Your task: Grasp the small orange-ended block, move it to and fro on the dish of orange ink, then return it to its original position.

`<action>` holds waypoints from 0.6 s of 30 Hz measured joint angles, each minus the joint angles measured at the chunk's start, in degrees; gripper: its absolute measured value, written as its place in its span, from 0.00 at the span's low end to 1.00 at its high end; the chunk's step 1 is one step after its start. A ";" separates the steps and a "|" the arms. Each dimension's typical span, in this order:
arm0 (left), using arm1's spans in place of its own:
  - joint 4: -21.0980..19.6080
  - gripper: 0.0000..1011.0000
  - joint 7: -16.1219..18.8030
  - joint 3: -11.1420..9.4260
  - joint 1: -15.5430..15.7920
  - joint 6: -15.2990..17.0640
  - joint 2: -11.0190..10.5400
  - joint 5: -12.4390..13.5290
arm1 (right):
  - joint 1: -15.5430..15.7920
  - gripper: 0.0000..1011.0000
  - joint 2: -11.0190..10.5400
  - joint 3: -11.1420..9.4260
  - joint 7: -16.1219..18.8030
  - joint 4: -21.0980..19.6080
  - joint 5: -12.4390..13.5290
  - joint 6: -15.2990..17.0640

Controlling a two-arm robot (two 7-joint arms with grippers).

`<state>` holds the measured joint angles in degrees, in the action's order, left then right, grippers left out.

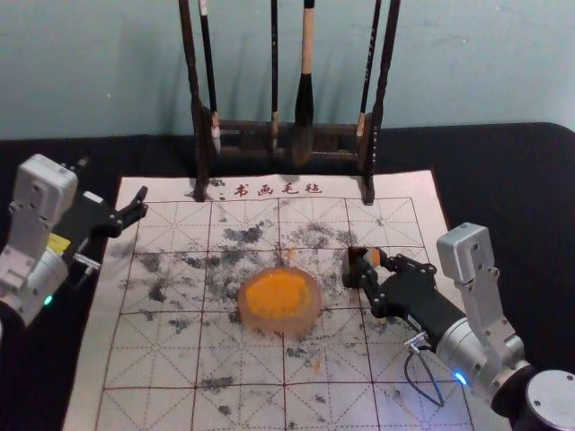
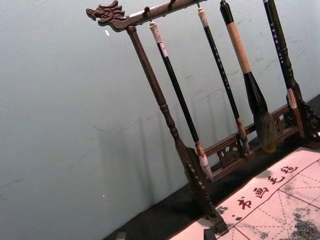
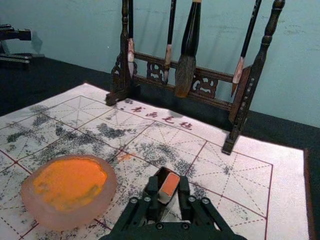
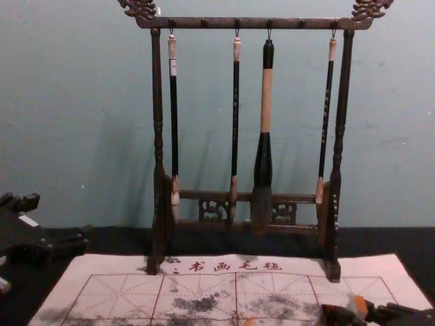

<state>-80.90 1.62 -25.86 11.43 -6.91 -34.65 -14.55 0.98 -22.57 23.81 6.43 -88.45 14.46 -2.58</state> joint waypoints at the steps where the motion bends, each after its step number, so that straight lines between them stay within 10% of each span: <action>1: 0.00 0.99 0.00 0.00 0.00 0.00 0.00 0.00 | 0.00 0.25 0.00 0.00 0.00 0.00 0.00 0.00; 18: 0.00 0.99 0.00 0.00 -0.01 0.00 0.00 0.00 | 0.00 0.13 0.00 0.00 0.00 0.00 0.00 0.00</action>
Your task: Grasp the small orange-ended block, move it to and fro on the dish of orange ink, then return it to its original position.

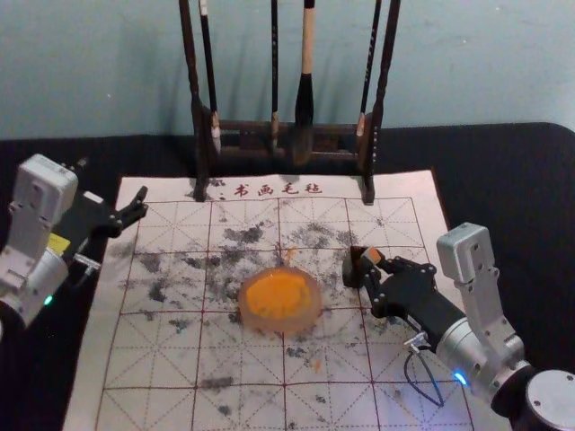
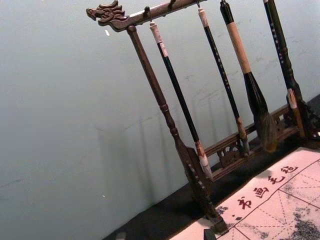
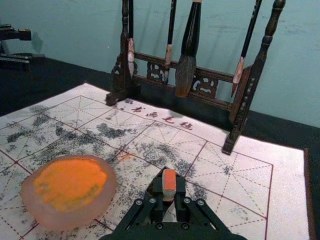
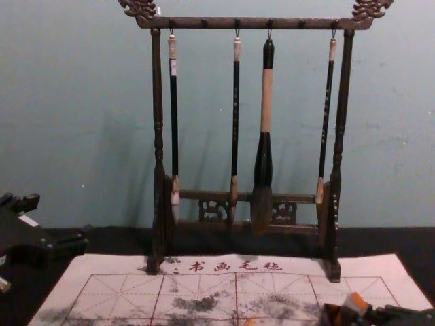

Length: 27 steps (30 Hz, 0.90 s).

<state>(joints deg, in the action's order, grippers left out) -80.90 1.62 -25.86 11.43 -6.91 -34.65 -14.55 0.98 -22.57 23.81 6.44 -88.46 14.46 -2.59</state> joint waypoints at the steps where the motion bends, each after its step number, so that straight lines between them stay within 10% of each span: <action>1: 0.00 0.99 0.00 0.00 0.00 0.00 0.00 0.00 | 0.00 0.13 0.00 0.00 0.00 0.00 0.00 0.00; 27: 0.00 0.99 0.00 0.00 0.00 0.00 0.00 0.00 | 0.52 0.13 -1.17 -4.04 5.79 -6.33 2.67 6.68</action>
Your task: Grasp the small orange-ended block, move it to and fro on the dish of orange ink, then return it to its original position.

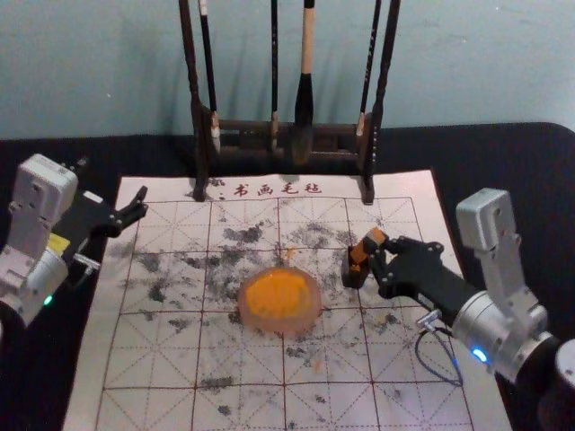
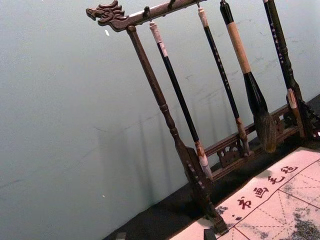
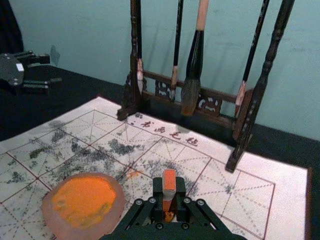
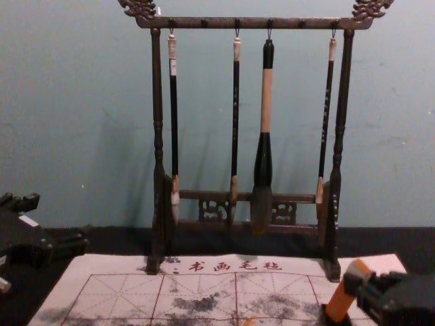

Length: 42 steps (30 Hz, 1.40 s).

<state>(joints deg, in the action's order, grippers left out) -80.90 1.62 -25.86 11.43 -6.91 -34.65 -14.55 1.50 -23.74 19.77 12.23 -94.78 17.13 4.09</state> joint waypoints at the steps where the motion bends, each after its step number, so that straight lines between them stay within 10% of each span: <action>1: 0.00 0.99 0.00 0.00 0.00 0.00 0.00 0.00 | -0.12 0.13 -0.33 -0.50 0.51 -0.81 0.18 0.96; 16: 0.00 0.99 0.00 0.00 0.00 0.00 0.00 0.00 | -4.16 0.13 -4.48 -3.90 8.86 -5.23 3.08 6.67; 42: 0.00 0.99 0.00 0.00 0.00 0.00 0.00 0.00 | -20.73 0.13 -5.09 11.61 23.65 5.88 4.46 13.09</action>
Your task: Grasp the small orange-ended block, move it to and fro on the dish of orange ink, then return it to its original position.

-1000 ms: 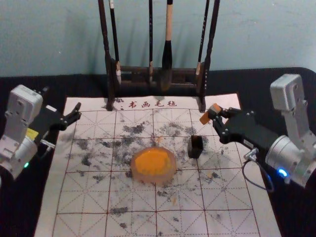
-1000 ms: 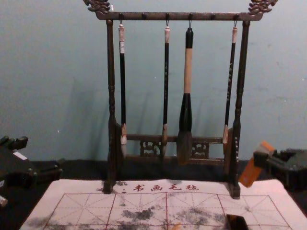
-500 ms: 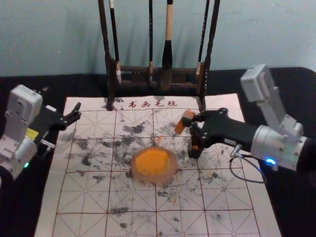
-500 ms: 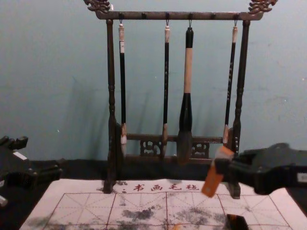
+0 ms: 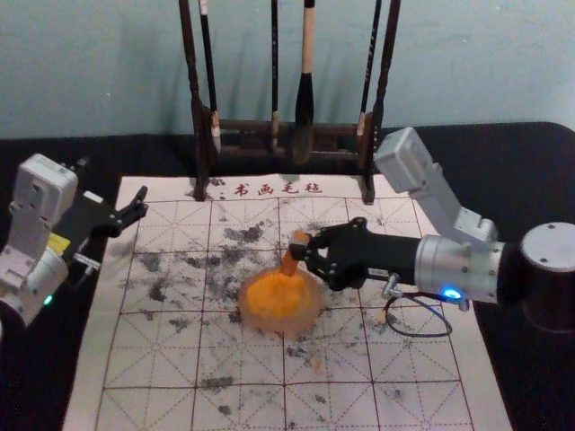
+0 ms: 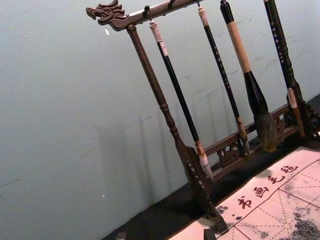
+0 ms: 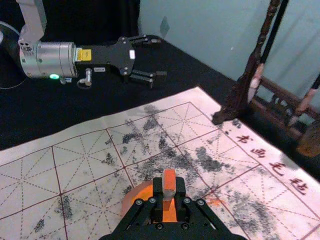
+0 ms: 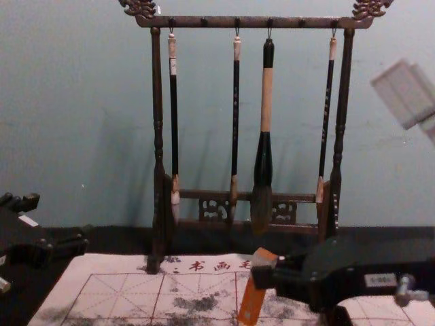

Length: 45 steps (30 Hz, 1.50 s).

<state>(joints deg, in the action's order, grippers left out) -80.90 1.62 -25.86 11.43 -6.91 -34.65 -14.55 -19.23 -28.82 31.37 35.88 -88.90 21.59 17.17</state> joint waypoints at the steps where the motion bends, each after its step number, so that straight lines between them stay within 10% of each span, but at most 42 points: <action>1: 0.00 0.99 0.00 0.00 0.00 0.00 0.00 0.00 | -0.36 0.13 0.17 0.36 0.04 0.36 0.01 0.21; 17: 0.00 0.99 0.00 0.00 0.00 0.00 0.00 0.00 | -4.94 0.13 2.42 4.84 -2.20 5.56 -1.55 2.14; 45: 0.00 0.99 0.00 0.00 0.00 0.00 0.00 0.00 | -6.90 0.13 3.73 6.91 -2.91 8.30 -2.78 3.83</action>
<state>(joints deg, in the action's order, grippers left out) -80.90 1.62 -25.86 11.43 -6.91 -34.65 -14.55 -26.13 -25.09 38.28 32.97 -80.60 18.81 21.00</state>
